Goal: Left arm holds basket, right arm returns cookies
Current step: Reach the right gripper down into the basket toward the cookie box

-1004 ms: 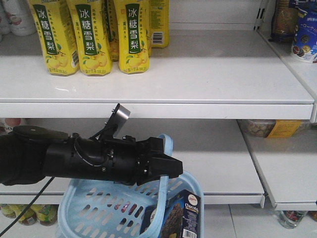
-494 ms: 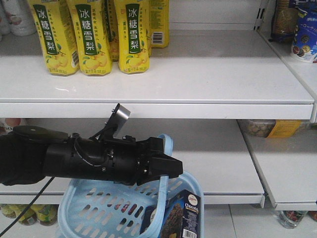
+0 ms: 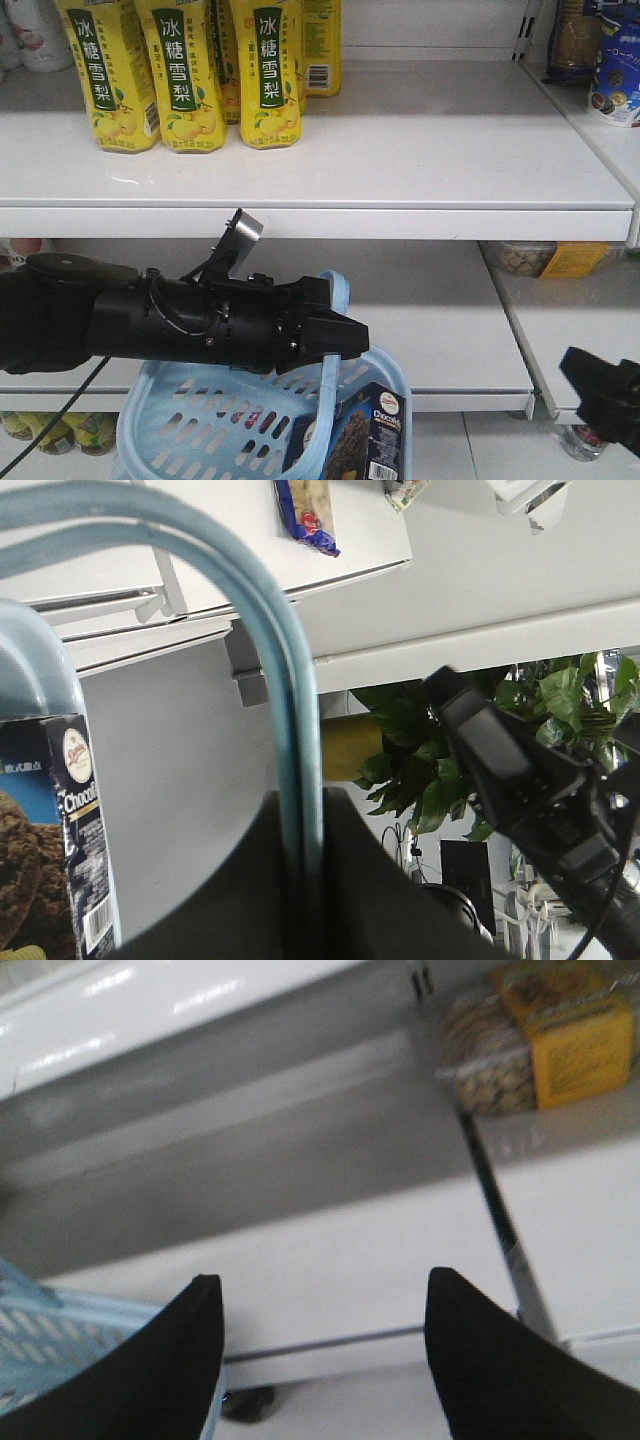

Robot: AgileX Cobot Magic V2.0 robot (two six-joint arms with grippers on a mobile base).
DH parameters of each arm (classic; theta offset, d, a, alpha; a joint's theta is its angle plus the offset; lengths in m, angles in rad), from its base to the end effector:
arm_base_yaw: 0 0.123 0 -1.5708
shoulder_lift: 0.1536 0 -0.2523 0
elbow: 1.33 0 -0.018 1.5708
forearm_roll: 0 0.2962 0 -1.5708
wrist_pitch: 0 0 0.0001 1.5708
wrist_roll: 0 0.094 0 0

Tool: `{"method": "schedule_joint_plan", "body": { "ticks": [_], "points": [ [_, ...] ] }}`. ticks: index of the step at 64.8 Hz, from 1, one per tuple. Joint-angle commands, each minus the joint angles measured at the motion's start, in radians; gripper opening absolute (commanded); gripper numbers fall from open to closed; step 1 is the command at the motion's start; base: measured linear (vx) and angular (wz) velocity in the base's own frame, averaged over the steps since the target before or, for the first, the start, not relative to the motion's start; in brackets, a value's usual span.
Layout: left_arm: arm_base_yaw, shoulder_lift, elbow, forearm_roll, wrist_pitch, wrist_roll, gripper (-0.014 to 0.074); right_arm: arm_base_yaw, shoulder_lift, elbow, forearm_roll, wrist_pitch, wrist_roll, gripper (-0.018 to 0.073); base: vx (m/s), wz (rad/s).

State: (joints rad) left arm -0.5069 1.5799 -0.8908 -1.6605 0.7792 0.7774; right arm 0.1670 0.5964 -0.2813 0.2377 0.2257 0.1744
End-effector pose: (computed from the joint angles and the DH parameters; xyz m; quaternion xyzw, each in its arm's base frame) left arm 0.2772 -0.2293 0.1861 0.0230 0.8216 -0.5523 0.1396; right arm 0.1891 0.0369 0.2049 0.0870 0.8417 0.1719 0.5044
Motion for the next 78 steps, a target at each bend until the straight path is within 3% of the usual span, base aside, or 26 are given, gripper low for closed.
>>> {"method": "schedule_joint_plan", "body": {
  "ticks": [1,16,27,46,78],
  "points": [
    [0.000,-0.051,-0.031,-0.055,0.003,0.047,-0.0006,0.064,0.085,-0.067,0.059,-0.009,-0.008,0.0439,0.00,0.00],
    [0.000,-0.051,-0.031,-0.055,0.003,0.047,-0.0006,0.253,0.278,-0.152,0.210,0.007,-0.036,0.0439,0.00,0.00],
    [0.000,-0.051,-0.031,-0.055,0.003,0.047,-0.0006,0.334,0.423,-0.213,0.262,0.036,-0.054,0.0439,0.00,0.00],
    [0.000,-0.051,-0.031,-0.055,0.003,0.047,-0.0006,0.357,0.625,-0.296,0.412,0.089,-0.174,0.0440,0.00,0.00],
    [0.000,-0.051,-0.031,-0.055,0.003,0.047,-0.0006,0.357,0.828,-0.308,0.870,0.141,-0.582,0.0518,0.00,0.00]
  ]
}}
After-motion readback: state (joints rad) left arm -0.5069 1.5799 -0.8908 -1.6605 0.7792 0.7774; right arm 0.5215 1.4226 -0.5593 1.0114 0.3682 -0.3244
